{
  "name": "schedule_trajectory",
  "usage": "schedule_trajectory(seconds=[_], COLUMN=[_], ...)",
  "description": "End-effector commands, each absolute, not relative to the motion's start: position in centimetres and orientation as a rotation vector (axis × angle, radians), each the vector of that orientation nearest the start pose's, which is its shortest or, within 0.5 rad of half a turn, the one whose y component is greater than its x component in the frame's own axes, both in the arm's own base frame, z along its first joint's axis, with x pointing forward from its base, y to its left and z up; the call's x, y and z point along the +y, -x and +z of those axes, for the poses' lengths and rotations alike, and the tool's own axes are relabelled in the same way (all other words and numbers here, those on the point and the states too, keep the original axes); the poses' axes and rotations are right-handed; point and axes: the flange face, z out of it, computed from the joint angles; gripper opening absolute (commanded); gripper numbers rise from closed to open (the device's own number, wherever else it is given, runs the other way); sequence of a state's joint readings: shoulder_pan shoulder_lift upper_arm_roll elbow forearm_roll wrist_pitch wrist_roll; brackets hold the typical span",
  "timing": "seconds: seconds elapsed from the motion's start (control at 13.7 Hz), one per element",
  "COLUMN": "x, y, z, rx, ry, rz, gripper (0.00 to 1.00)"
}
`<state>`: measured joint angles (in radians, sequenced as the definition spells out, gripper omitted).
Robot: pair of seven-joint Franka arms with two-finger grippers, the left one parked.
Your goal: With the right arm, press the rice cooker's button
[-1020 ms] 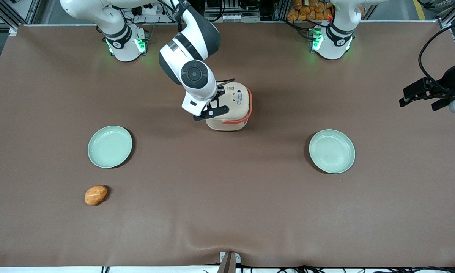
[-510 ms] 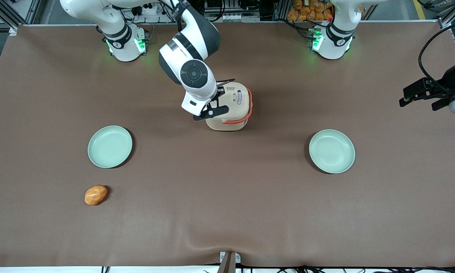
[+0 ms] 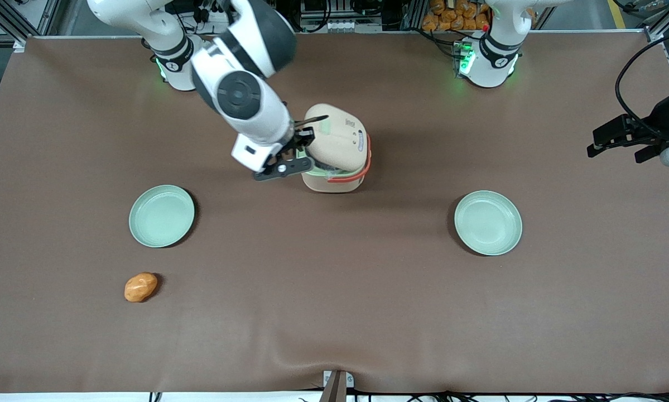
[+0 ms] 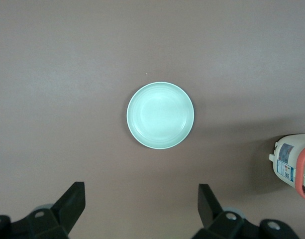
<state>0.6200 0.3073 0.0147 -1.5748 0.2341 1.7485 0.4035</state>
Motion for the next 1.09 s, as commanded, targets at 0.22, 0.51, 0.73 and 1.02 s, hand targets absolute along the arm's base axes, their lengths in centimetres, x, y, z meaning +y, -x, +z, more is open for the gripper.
schedule_trajectory(seconds=[0.22, 0.51, 0.73, 1.02], x=[32.4, 23.0, 16.1, 9.3], y=[-53.2, -55.5, -55.7, -55.7], z=[52.5, 56.8, 59.6, 60.7], rx=[-0.114, 0.062, 0.159, 0.094], ry=[2.935, 2.984, 3.058, 3.110], rz=[0.198, 0.102, 0.057, 0.130], gripper=[1.00, 1.00, 1.00, 1.00])
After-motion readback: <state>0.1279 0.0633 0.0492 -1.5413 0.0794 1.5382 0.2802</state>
